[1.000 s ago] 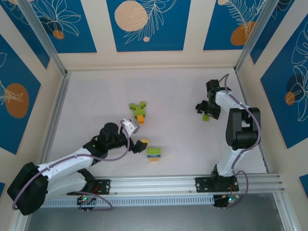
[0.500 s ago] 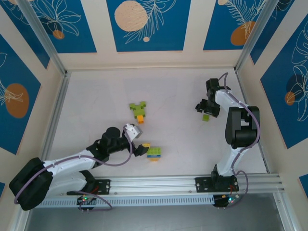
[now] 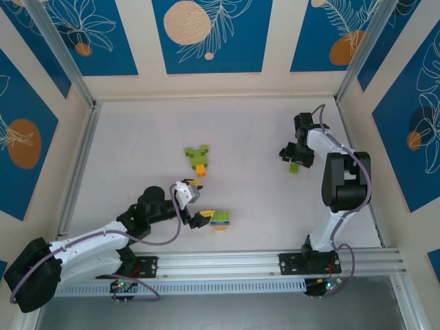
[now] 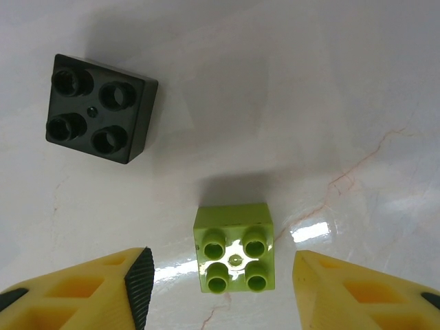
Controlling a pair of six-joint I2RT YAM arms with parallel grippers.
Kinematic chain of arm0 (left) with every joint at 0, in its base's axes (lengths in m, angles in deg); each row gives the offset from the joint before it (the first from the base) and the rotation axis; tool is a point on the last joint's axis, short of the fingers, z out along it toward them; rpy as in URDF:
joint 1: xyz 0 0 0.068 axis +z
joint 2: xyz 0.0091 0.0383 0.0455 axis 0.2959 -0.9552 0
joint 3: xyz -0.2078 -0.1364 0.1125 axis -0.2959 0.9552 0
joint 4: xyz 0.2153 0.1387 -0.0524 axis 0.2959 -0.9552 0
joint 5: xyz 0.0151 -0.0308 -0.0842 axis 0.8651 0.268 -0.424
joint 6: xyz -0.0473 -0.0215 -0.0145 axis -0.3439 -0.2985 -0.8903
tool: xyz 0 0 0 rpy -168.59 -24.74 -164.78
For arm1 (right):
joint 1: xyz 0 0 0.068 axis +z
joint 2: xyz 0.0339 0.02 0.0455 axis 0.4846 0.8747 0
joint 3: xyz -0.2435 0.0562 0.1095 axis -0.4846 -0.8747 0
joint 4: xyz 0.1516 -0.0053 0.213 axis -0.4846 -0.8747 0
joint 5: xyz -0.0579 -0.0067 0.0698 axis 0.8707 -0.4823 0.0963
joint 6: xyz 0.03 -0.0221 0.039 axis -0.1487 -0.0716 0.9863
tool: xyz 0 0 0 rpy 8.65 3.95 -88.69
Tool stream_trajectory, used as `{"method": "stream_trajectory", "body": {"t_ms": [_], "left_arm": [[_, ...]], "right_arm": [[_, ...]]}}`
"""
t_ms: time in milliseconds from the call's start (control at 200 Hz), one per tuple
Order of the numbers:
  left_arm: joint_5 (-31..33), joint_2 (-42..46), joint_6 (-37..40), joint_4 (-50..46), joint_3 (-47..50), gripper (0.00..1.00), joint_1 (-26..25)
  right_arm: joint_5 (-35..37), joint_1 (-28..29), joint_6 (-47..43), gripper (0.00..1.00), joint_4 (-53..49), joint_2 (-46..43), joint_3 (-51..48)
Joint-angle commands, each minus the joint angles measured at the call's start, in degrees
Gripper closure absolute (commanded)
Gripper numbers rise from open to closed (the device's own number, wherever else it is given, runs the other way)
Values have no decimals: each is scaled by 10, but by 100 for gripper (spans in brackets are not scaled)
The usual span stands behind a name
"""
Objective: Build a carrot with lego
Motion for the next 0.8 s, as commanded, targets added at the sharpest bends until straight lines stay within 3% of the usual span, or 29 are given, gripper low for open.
{"method": "stream_trajectory", "body": {"t_ms": [0,795], "left_arm": [[-43,4,3,7,13,1,-24],[-55,-79,44,101,41,1,-65]], "right_arm": [[-19,-2,-8,43,-1,14,-4],[-29,0,-13,46,-21,13,2]]}}
